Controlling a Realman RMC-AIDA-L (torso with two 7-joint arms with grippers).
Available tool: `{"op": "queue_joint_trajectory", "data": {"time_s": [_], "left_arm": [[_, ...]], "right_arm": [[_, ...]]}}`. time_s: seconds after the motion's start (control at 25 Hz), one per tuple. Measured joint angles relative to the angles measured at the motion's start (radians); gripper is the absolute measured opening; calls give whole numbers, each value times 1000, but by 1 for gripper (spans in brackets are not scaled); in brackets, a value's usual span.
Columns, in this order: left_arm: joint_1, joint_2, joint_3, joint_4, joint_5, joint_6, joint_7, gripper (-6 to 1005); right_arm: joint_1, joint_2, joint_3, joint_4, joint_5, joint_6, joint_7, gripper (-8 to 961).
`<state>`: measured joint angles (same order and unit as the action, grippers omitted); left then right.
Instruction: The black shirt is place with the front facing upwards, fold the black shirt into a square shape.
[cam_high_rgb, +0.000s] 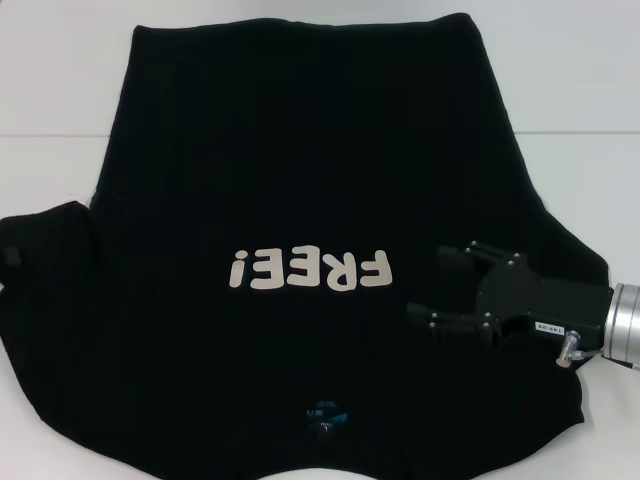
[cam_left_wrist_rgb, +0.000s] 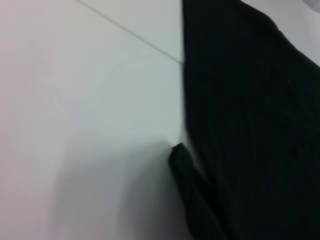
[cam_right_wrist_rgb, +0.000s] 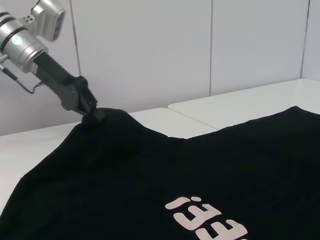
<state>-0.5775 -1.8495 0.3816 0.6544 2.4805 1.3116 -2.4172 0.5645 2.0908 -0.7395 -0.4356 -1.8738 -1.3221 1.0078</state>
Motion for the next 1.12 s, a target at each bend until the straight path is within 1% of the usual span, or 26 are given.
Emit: {"op": "queue_joint_trajectory", "data": {"time_s": [0.32, 0.56, 0.68, 0.88, 1.04, 1.12], "left_arm": [[23, -6, -8, 5, 2, 0, 11, 41], [56, -11, -27, 28, -2, 0, 5, 44], [61, -13, -46, 29, -2, 0, 9, 46], [57, -15, -49, 29, -5, 9, 11, 48], [55, -21, -49, 35, -44, 31, 40, 50], [54, -29, -48, 46, -83, 55, 78, 51]], "right_arm": [[0, 0, 0, 0, 1, 0, 0, 931], [-4, 0, 0, 0, 1, -4, 0, 930], [-5, 0, 0, 0, 1, -4, 0, 930], [-5, 1, 0, 0, 1, -6, 0, 930], [-8, 2, 0, 2, 1, -6, 0, 929], [-9, 2, 0, 2, 0, -6, 0, 929]]}}
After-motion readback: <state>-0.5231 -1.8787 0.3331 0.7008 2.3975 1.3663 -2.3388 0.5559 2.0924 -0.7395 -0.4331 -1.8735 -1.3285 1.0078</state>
